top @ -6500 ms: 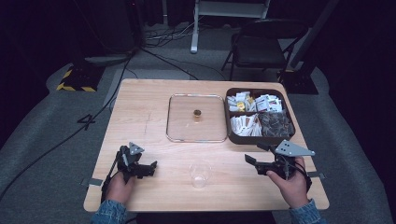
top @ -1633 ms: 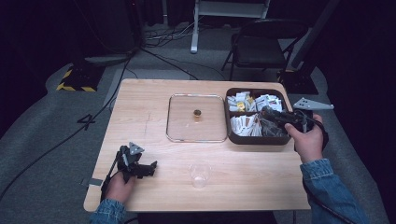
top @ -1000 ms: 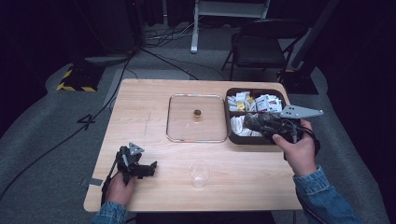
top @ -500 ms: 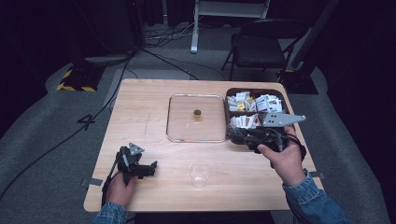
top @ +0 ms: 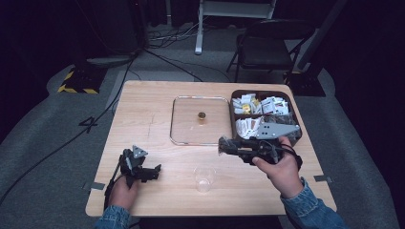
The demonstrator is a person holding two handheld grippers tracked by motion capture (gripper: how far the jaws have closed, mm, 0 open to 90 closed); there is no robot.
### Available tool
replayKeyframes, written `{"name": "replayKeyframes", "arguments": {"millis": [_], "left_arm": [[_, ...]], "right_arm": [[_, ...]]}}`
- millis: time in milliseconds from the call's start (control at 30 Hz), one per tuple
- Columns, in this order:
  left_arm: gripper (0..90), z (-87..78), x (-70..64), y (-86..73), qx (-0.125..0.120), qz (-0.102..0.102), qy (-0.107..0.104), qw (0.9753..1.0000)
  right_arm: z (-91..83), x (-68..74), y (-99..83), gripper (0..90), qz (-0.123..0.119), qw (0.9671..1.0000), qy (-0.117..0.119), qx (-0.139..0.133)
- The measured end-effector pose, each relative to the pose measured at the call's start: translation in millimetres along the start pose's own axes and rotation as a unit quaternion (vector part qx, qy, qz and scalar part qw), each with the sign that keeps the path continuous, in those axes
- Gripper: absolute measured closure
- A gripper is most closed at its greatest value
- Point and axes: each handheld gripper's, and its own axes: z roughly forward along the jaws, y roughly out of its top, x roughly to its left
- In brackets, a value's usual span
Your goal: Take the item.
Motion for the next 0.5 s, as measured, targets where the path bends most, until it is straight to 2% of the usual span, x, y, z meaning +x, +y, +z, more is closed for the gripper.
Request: {"name": "replayKeyframes", "arguments": {"millis": [300, 500], "left_arm": [[0.0, 0.0, 0.0, 0.0, 0.0, 0.0, 0.0, 1.0], [0.0, 0.0, -0.2, -0.1, 0.0, -0.002, 0.0, 1.0]], "right_arm": [[12.7, 11.8, -5.6, 73.5, -0.007, 0.9997, 0.024, 0.009], [21.9, 16.1, -11.9, 73.5, -0.012, 0.9992, 0.029, 0.025]]}}
